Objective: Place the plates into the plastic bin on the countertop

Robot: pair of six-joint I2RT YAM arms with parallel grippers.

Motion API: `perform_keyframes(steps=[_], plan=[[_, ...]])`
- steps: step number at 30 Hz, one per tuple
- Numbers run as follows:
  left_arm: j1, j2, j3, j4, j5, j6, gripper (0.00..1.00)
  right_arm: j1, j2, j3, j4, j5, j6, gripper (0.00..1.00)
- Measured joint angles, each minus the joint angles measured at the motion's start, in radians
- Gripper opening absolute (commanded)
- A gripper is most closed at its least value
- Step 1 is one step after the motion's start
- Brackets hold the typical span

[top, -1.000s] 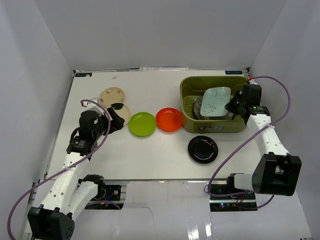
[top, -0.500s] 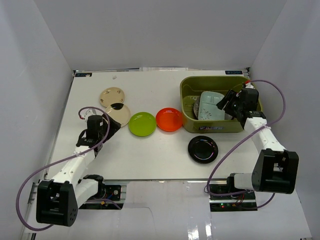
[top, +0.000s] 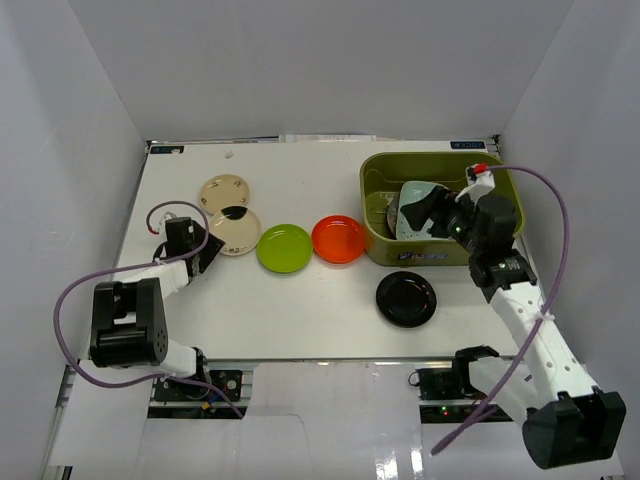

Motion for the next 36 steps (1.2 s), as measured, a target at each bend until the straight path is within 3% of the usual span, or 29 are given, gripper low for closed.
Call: perform_keyframes(steps=[2, 6, 7, 10, 13, 17, 22, 25, 27, 28, 29, 31, 32, 36], plan=[[0.005, 0.043, 0.024, 0.024, 0.011, 0.004, 0.58, 0.093, -0.058, -0.039, 0.011, 0.008, 0.003, 0.75], [0.016, 0.113, 0.056, 0.068, 0.025, 0.009, 0.34, 0.325, -0.127, -0.131, 0.023, 0.059, 0.005, 0.74], [0.016, 0.128, 0.062, 0.074, 0.026, 0.010, 0.21, 0.381, -0.128, -0.148, 0.024, 0.082, 0.005, 0.74], [0.022, 0.162, 0.087, 0.089, 0.035, 0.010, 0.00, 0.531, -0.119, -0.188, 0.016, 0.150, 0.003, 0.74], [0.023, 0.162, 0.119, 0.104, 0.034, 0.018, 0.00, 0.624, -0.100, -0.206, 0.011, 0.211, 0.000, 0.74], [0.023, 0.119, 0.116, 0.064, 0.010, 0.029, 0.00, 0.656, -0.096, -0.217, 0.002, 0.267, 0.000, 0.73], [0.024, -0.125, 0.066, -0.005, 0.021, 0.050, 0.00, 0.660, -0.162, -0.219, -0.037, 0.314, 0.001, 0.70], [0.019, -0.303, 0.061, -0.016, 0.077, 0.054, 0.00, 0.660, -0.204, -0.226, -0.062, 0.338, 0.007, 0.63], [-0.002, -0.384, 0.071, -0.029, 0.119, 0.051, 0.00, 0.660, -0.249, -0.249, -0.085, 0.365, 0.023, 0.49], [-0.025, -0.404, 0.087, -0.040, 0.134, 0.049, 0.00, 0.660, -0.278, -0.264, -0.103, 0.381, 0.032, 0.43], [-0.064, -0.410, 0.116, -0.061, 0.136, 0.047, 0.00, 0.660, -0.313, -0.274, -0.127, 0.396, 0.044, 0.27], [-0.184, -0.389, 0.201, -0.089, 0.148, 0.047, 0.00, 0.660, -0.377, -0.277, -0.171, 0.427, 0.061, 0.12], [-0.250, -0.369, 0.248, -0.105, 0.143, 0.048, 0.00, 0.660, -0.411, -0.273, -0.190, 0.443, 0.070, 0.08], [-0.522, -0.224, 0.469, -0.117, 0.125, 0.067, 0.00, 0.660, -0.496, -0.206, -0.286, 0.512, 0.084, 0.08]])
